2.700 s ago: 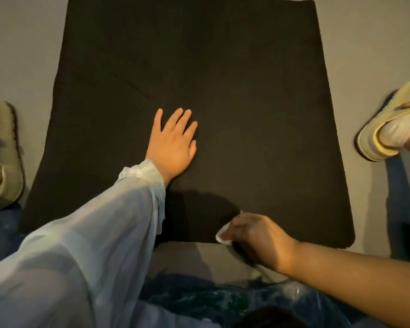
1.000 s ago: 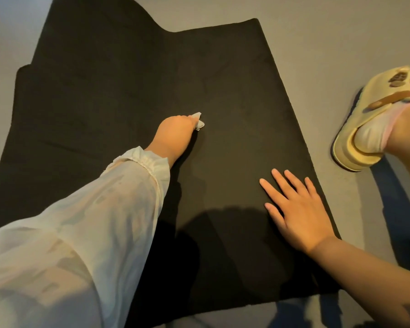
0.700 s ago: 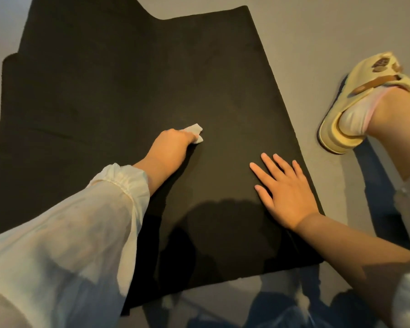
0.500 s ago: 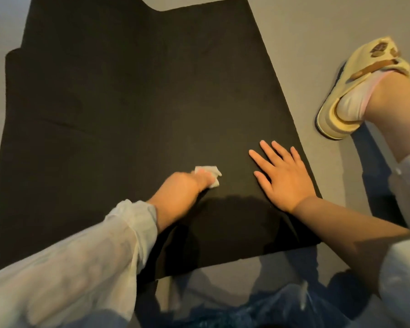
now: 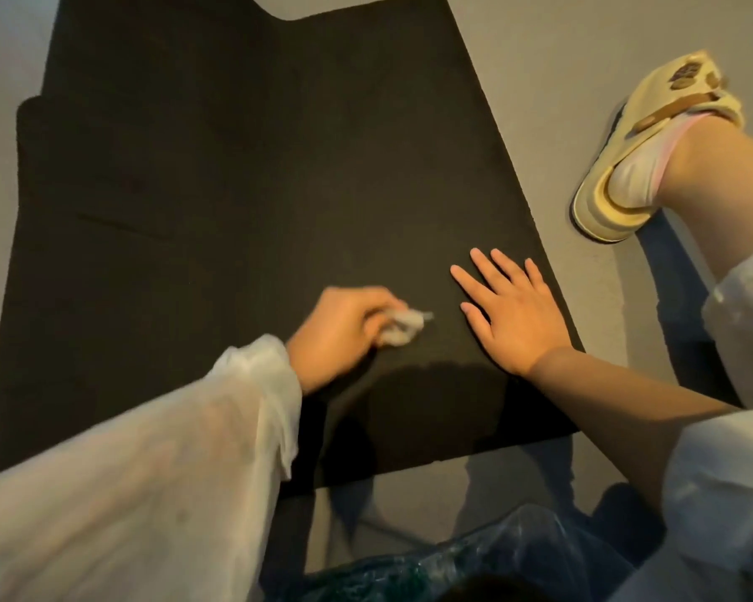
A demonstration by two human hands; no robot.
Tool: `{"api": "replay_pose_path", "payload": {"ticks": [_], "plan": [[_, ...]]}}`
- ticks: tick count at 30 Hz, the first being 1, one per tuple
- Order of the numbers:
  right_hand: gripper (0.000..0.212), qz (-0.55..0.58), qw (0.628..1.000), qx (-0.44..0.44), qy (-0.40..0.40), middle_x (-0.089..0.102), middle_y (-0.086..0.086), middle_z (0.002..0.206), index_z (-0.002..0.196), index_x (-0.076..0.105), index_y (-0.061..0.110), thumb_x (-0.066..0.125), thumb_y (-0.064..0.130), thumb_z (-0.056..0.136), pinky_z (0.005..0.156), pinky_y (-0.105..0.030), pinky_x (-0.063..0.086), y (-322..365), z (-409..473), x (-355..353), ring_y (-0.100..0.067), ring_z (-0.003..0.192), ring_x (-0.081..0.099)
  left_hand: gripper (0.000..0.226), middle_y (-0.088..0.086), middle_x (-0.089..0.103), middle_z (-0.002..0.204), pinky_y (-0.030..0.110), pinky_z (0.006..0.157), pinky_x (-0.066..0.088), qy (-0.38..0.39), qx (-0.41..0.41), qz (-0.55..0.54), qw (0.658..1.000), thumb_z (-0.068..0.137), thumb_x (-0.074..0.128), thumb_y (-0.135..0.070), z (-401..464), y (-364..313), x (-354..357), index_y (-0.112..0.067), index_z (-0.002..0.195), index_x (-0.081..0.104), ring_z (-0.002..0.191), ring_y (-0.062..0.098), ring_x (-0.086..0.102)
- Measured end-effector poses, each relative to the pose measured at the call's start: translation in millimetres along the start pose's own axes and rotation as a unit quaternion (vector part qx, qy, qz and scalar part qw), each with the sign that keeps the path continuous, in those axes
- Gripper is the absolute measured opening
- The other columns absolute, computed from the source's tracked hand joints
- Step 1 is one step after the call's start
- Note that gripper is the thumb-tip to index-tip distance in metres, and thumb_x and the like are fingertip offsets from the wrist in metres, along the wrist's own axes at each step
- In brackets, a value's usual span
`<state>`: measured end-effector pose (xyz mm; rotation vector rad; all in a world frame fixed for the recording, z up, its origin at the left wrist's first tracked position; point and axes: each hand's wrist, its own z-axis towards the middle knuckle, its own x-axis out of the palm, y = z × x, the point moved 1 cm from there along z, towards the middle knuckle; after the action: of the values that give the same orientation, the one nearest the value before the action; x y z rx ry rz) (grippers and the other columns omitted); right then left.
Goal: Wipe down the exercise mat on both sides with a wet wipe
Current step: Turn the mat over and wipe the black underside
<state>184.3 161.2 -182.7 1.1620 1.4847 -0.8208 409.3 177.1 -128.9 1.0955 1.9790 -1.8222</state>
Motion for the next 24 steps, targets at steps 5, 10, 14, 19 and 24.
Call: {"api": "replay_pose_path", "payload": {"ticks": [5, 10, 14, 19, 24], "plan": [[0.055, 0.004, 1.0, 0.002, 0.012, 0.011, 0.004, 0.158, 0.149, 0.011, 0.038, 0.011, 0.049, 0.095, 0.117, -0.044, 0.001, -1.9, 2.3, 0.8, -0.02, 0.146, 0.004, 0.044, 0.012, 0.062, 0.12, -0.004, 0.087, 0.021, -0.21, -0.019, 0.074, 0.975, 0.081, 0.059, 0.005, 106.7, 12.0, -48.2, -0.005, 0.124, 0.058, 0.115, 0.023, 0.055], [0.057, 0.009, 1.0, 0.002, 0.015, 0.014, 0.004, 0.158, 0.148, 0.012, 0.039, 0.007, 0.052, 0.093, 0.115, -0.043, -0.002, -2.3, 2.9, 0.7, -0.021, 0.146, 0.007, 0.035, -0.005, 0.058, 0.103, 0.013, 0.088, 0.041, -0.328, -0.076, 0.016, 0.941, 0.09, 0.052, -0.009, 170.5, 20.7, -65.1, -0.008, 0.125, 0.056, 0.098, 0.004, 0.058], [0.051, 0.027, 1.0, -0.001, -0.004, 0.031, -0.001, 0.153, 0.145, 0.029, 0.034, 0.028, 0.047, 0.095, 0.113, -0.045, 0.007, -1.3, 2.1, -2.6, -0.026, 0.142, 0.023, 0.039, -0.01, 0.058, 0.111, 0.003, 0.078, 0.038, -0.326, -0.135, 0.036, 0.935, 0.092, 0.049, -0.013, 194.7, 36.2, -71.8, -0.018, 0.13, 0.054, 0.1, 0.001, 0.055], [0.051, 0.028, 0.999, -0.002, -0.022, 0.039, -0.003, 0.148, 0.142, 0.037, 0.032, 0.028, 0.046, 0.094, 0.111, -0.047, 0.016, -1.7, 3.6, -3.5, -0.028, 0.139, 0.032, 0.031, 0.018, 0.063, 0.11, 0.033, 0.083, 0.043, -0.247, -0.116, 0.186, 0.944, 0.091, 0.04, 0.005, 185.6, 54.6, -58.4, -0.006, 0.109, 0.064, 0.103, 0.035, 0.057], [0.048, 0.043, 0.998, -0.009, -0.037, 0.038, -0.005, 0.149, 0.142, 0.038, 0.029, 0.04, 0.039, 0.095, 0.112, -0.05, 0.017, -1.6, 3.4, -2.1, -0.03, 0.139, 0.031, 0.019, 0.007, 0.069, 0.096, 0.004, 0.072, 0.037, -0.186, -0.155, -0.035, 0.97, 0.083, 0.056, -0.014, 163.8, 40.0, -52.7, -0.029, 0.072, 0.063, 0.091, 0.013, 0.065]]}}
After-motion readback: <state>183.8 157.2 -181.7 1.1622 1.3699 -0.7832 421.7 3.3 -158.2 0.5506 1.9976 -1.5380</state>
